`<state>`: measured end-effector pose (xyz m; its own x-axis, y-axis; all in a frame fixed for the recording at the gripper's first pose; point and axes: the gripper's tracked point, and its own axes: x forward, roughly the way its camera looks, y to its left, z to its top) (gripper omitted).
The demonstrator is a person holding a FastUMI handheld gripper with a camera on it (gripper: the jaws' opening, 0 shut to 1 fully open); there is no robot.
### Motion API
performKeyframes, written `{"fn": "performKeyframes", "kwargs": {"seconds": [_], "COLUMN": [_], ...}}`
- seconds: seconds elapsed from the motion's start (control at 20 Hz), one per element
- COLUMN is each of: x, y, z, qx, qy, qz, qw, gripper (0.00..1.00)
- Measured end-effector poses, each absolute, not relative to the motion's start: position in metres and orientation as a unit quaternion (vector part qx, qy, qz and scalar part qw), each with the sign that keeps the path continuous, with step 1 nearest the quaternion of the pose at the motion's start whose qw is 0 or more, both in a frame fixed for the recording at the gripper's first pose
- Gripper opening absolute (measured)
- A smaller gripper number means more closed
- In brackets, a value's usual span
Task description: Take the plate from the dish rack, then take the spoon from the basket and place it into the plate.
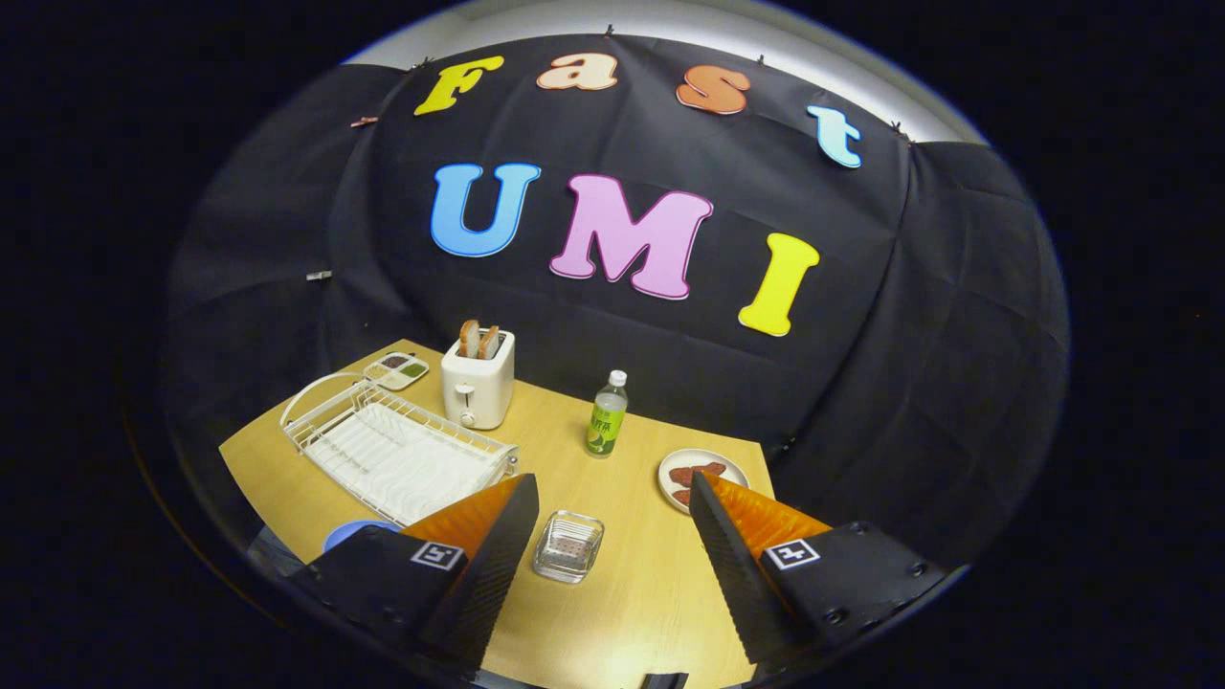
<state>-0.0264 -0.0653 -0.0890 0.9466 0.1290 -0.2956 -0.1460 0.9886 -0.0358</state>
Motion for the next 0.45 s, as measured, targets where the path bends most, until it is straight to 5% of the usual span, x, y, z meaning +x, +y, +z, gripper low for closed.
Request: {"fn": "performKeyframes", "kwargs": {"seconds": [0.45], "x": [-0.033], "y": [-0.123], "z": [-0.067], "qx": [-0.002], "qy": [0.105], "qz": [0.042], "qw": [0.994], "gripper": [0.98]}}
